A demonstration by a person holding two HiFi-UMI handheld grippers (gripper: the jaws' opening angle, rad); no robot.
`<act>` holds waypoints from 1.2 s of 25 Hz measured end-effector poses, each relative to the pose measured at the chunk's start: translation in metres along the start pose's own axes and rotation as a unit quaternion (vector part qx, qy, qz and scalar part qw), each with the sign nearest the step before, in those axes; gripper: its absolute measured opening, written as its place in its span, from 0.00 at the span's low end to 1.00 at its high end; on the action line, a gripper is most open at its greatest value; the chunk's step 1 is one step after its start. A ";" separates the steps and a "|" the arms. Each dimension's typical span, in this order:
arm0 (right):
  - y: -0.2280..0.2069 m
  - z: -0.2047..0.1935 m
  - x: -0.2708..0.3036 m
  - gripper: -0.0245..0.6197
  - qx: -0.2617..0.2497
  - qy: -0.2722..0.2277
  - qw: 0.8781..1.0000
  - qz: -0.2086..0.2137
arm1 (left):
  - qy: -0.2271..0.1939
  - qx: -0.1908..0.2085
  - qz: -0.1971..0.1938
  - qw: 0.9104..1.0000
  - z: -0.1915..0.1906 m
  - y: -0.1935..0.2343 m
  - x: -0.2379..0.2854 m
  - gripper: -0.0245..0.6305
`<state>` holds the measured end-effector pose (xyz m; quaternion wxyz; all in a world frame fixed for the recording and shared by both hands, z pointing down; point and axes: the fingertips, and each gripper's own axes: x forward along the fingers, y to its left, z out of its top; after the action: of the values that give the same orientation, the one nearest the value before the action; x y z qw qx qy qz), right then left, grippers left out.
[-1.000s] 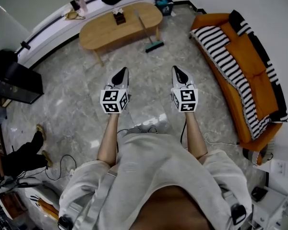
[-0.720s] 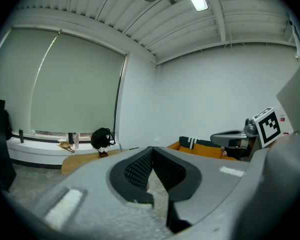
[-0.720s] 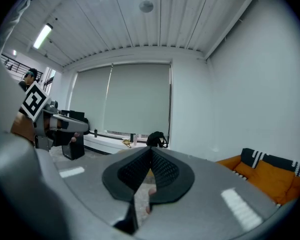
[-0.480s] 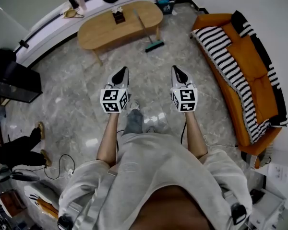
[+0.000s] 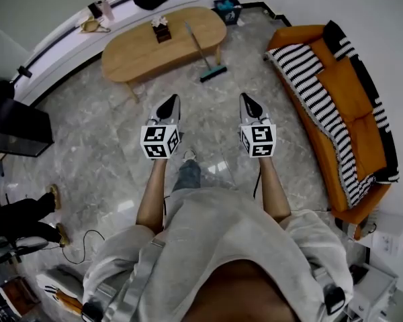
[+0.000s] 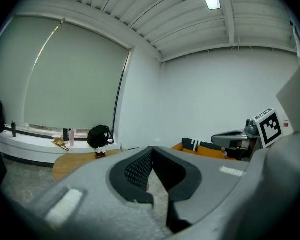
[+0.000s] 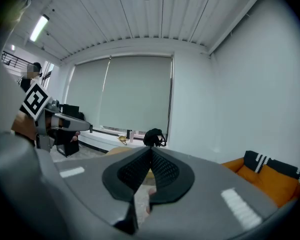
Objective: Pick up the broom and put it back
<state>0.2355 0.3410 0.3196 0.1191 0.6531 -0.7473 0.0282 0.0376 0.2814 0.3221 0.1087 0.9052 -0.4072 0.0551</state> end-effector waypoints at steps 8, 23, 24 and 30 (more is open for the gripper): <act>-0.011 0.036 0.085 0.04 -0.008 0.001 1.000 -0.013 | -0.005 -0.004 -0.013 1.000 0.035 0.062 0.063 0.04; -0.011 0.062 0.198 0.04 -0.012 0.012 0.998 -0.053 | -0.005 -0.001 -0.064 0.998 0.065 0.150 0.160 0.04; -0.012 0.063 0.201 0.04 -0.012 0.013 0.998 -0.055 | -0.003 -0.001 -0.067 0.998 0.066 0.151 0.164 0.04; -0.015 0.058 0.211 0.04 -0.011 0.026 0.998 -0.063 | 0.005 -0.001 -0.082 0.997 0.065 0.157 0.181 0.04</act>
<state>0.2172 0.1227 0.3068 0.1473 0.6967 -0.7015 0.0296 0.0410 0.0329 0.3166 0.1154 0.9350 -0.3315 0.0499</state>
